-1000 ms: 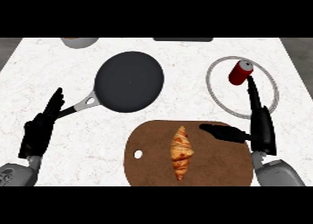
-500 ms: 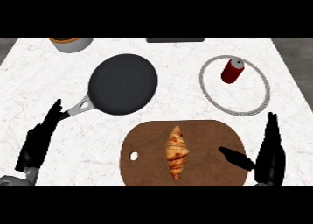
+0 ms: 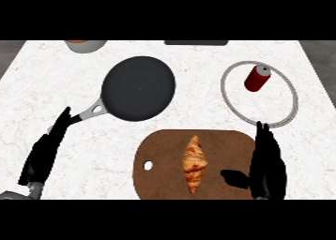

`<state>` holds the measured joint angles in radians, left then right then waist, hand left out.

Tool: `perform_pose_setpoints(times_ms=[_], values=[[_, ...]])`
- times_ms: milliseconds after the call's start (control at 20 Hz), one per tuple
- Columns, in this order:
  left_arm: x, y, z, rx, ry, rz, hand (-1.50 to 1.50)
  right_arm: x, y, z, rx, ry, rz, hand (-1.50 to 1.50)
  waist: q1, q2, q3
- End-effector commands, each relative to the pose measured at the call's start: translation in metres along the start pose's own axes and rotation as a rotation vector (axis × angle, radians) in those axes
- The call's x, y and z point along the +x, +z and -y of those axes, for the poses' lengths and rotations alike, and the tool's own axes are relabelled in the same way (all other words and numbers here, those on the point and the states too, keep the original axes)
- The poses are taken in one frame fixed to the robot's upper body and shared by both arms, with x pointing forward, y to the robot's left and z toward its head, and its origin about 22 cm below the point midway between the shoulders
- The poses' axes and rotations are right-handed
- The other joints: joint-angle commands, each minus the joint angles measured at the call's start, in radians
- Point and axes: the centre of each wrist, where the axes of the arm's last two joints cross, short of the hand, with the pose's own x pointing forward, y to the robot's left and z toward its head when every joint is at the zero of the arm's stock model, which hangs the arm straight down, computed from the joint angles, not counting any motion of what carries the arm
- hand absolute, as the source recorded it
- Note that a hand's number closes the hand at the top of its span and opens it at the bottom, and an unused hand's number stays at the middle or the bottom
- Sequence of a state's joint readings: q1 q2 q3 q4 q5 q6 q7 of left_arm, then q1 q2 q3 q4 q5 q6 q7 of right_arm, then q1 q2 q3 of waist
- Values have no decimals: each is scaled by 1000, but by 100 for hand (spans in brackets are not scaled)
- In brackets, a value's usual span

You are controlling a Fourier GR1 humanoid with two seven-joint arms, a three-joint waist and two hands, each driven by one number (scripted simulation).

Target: Pick the croissant from the cutting board and place it in the pan

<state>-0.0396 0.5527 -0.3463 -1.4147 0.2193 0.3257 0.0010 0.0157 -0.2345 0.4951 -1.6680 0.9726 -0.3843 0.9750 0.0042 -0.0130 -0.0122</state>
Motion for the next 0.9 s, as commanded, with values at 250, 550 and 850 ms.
perform_pose_setpoints(times_ms=[250, 550, 850], values=[[11, 0, 6, -19, 0, 22, 0, 114, 40, 19, 117, 211, -118, -150, 17, 9, 6], [9, 1, 0, -22, -3, 22, 0, 125, 21, 3, 217, 282, -196, -150, 33, 17, 8], [13, 7, 15, -39, -5, 24, 0, 128, -2, -10, 297, 413, -252, -150, 42, 16, 8]])
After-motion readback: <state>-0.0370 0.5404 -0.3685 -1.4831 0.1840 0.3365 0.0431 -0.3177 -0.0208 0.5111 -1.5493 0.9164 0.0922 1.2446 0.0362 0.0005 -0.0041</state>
